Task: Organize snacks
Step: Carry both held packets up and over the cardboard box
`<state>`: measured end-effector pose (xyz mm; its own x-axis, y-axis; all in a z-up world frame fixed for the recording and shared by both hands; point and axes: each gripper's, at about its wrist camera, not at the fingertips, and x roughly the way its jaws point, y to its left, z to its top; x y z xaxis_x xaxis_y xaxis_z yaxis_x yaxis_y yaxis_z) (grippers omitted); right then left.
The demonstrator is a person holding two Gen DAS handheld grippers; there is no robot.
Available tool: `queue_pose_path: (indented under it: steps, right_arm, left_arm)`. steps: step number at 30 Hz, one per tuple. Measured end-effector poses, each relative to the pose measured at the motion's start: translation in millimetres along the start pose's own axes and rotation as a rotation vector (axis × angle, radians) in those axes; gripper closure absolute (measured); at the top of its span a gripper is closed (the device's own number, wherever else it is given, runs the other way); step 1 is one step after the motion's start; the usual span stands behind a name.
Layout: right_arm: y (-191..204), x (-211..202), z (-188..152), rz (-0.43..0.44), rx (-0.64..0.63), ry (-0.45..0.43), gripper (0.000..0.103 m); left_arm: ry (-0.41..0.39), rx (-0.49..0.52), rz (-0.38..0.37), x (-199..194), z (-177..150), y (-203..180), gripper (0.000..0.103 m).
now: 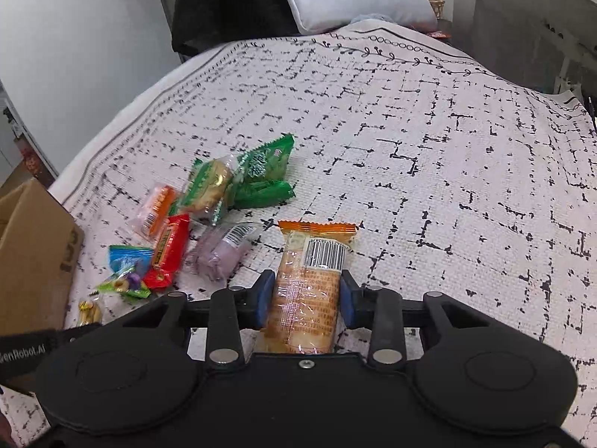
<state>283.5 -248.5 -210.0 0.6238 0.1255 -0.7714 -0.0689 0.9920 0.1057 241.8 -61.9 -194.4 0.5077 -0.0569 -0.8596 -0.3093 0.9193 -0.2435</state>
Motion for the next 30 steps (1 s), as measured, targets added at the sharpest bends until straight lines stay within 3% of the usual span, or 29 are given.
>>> queue_pose_path:
  steps: [11, 22, 30]
  right_arm:
    - [-3, -44, 8, 0.037, 0.069, -0.088, 0.068]
    - [29, -80, 15, 0.083, 0.065, -0.140, 0.068]
    - [63, -91, 25, 0.139, 0.050, -0.154, 0.068]
  left_arm:
    - [-0.072, -0.016, -0.088, -38, 9, -1, 0.086]
    - [-0.147, -0.098, -0.212, -77, 30, 24, 0.086]
    - [-0.191, -0.144, -0.236, -96, 39, 45, 0.086]
